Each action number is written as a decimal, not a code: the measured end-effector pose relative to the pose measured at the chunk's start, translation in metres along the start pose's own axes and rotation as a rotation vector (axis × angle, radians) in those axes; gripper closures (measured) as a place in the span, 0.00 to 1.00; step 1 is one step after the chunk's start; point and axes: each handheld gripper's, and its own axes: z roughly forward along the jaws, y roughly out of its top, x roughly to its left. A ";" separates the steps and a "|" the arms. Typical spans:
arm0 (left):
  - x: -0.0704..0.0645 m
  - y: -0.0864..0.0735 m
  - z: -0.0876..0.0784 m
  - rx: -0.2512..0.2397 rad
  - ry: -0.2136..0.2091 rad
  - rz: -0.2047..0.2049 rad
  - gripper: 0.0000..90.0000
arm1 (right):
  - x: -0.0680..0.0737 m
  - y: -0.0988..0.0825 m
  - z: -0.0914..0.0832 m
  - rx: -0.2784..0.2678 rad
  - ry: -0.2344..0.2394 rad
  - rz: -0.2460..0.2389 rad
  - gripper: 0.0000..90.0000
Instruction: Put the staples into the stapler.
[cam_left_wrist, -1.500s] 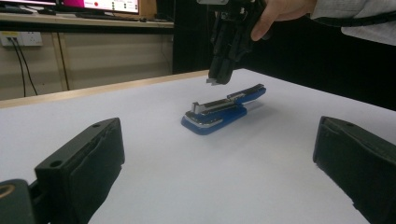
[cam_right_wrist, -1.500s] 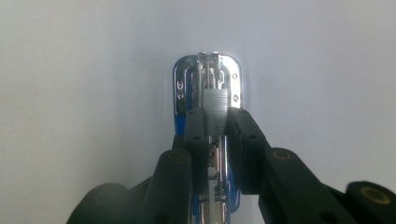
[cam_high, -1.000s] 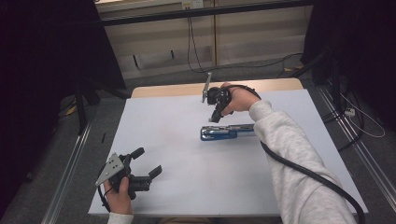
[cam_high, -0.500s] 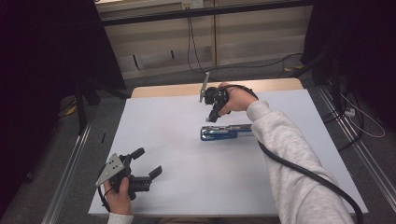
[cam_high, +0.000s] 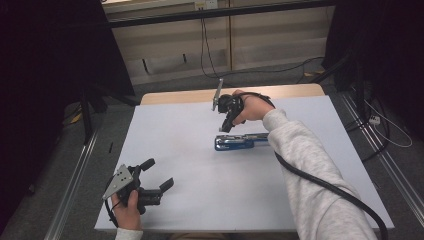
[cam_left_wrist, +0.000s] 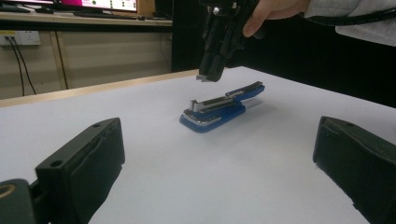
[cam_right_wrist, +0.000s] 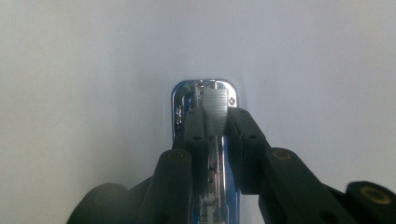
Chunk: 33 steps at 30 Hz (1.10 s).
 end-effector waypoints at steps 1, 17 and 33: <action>0.000 0.000 0.000 -0.002 0.000 0.000 0.02 | 0.000 0.000 0.001 -0.001 0.002 -0.001 0.87; 0.000 0.000 0.000 -0.002 -0.009 0.005 0.02 | 0.001 -0.001 0.012 -0.004 0.016 0.002 0.87; 0.000 0.000 0.000 0.001 -0.002 0.017 0.02 | 0.001 -0.002 0.021 -0.002 0.024 -0.005 0.87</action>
